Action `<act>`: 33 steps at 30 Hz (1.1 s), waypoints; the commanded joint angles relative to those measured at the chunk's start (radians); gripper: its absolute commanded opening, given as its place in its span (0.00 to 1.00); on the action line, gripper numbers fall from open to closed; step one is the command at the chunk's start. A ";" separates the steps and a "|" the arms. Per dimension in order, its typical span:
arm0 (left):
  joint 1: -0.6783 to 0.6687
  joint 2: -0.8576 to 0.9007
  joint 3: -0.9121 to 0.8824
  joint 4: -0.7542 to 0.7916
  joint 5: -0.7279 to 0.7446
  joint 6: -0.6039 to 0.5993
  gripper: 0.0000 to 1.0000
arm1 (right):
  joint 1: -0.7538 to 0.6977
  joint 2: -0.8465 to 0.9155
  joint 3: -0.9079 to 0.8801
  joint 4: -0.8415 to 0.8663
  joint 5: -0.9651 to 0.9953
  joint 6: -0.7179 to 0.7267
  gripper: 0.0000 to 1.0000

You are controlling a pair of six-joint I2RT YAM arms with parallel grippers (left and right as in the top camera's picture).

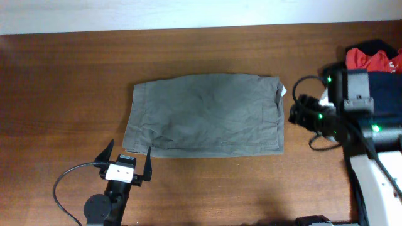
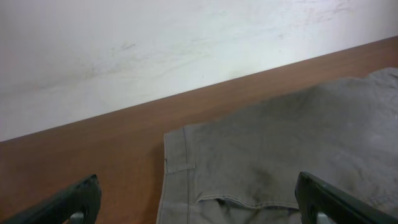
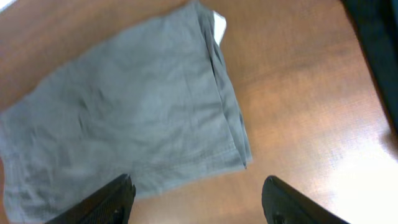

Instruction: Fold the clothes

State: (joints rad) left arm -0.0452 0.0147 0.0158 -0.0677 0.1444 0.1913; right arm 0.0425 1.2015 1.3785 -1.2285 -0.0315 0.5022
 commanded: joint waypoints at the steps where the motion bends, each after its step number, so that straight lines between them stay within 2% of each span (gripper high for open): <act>1: 0.004 -0.008 -0.007 -0.001 -0.008 0.013 0.99 | -0.004 -0.067 0.017 -0.064 -0.028 0.011 0.72; 8: 0.004 -0.008 -0.007 -0.001 -0.008 0.013 1.00 | -0.004 -0.164 0.014 -0.233 -0.029 0.012 0.74; 14: 0.004 -0.008 -0.007 -0.001 -0.008 0.013 0.99 | -0.004 -0.268 -0.064 -0.262 -0.028 0.011 0.79; 16: 0.004 -0.008 -0.007 -0.001 -0.008 0.013 0.99 | -0.004 -0.299 -0.116 -0.249 -0.028 0.011 0.89; 17: 0.004 -0.008 -0.007 -0.001 -0.008 0.013 0.99 | -0.004 -0.311 -0.144 -0.237 -0.028 0.012 0.99; 24: 0.005 -0.008 -0.007 -0.001 -0.012 0.013 0.99 | -0.004 -0.317 -0.392 -0.039 -0.029 0.111 0.99; 33: 0.004 -0.008 -0.007 -0.001 -0.011 0.013 0.99 | -0.004 -0.163 -0.484 0.066 -0.044 0.128 0.99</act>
State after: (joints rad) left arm -0.0452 0.0147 0.0158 -0.0677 0.1444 0.1913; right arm 0.0425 0.9825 0.9062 -1.1782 -0.0727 0.6075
